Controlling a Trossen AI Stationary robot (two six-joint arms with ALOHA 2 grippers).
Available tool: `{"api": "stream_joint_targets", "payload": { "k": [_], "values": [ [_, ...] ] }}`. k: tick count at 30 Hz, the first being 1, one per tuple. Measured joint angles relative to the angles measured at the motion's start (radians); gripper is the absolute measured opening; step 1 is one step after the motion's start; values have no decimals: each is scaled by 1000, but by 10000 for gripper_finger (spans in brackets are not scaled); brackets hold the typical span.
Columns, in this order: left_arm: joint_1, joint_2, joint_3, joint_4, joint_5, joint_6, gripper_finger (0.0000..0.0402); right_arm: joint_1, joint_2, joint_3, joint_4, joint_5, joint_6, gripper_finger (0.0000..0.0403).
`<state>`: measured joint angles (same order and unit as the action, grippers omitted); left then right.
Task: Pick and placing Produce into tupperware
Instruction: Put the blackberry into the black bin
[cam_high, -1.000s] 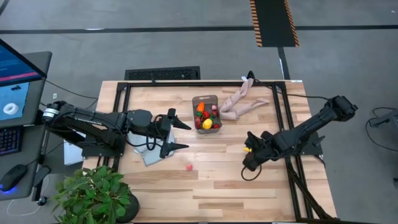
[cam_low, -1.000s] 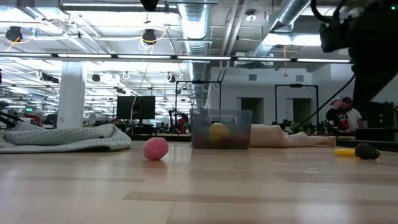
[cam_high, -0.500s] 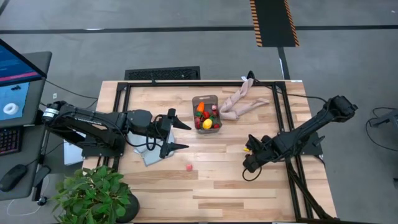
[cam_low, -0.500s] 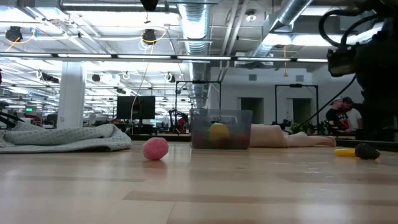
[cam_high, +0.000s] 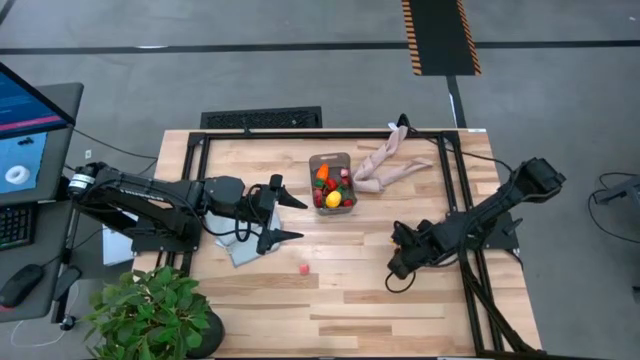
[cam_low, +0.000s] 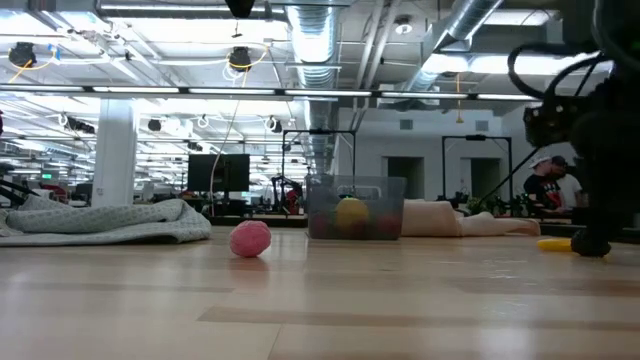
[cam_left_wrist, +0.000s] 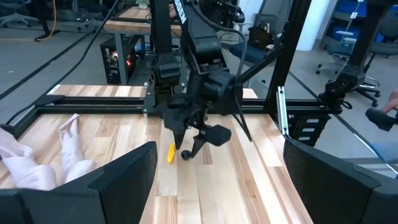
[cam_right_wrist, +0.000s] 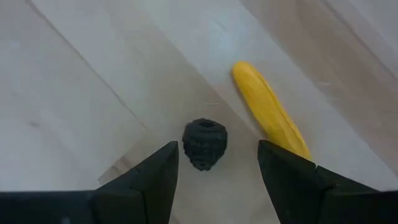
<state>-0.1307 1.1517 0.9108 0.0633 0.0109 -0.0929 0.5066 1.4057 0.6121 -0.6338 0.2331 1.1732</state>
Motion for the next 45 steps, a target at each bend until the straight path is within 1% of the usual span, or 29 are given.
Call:
{"api": "stream_joint_targets", "payload": {
  "k": [6,12,14,17,24,25,28,30,35,37,42,45],
  "values": [
    [0,0,0,-1,0,-1,339,4,50,2,33,3,-19,244],
    [0,0,0,0,0,0,339,4,49,2,36,11,-21,244],
    [0,0,0,0,0,-1,339,2,46,1,38,11,-21,237],
    [0,0,0,0,0,-1,339,-5,48,1,44,16,-22,211],
    [0,0,0,0,0,0,339,-19,49,1,55,29,-41,117],
    [0,0,0,0,0,0,339,-25,48,1,59,28,-51,109],
    [0,0,0,-1,0,0,339,-53,48,1,91,26,-76,108],
    [0,0,0,-2,0,0,339,-80,48,3,131,30,-112,110],
    [0,0,0,-4,0,0,339,-172,48,71,163,31,-255,139],
    [0,0,0,-4,0,0,339,-215,48,108,162,38,-333,137],
    [0,0,0,-3,0,-1,339,-337,47,204,161,60,-547,110],
    [0,0,0,-4,0,-6,339,-414,47,251,176,61,-659,113]
  ]
}}
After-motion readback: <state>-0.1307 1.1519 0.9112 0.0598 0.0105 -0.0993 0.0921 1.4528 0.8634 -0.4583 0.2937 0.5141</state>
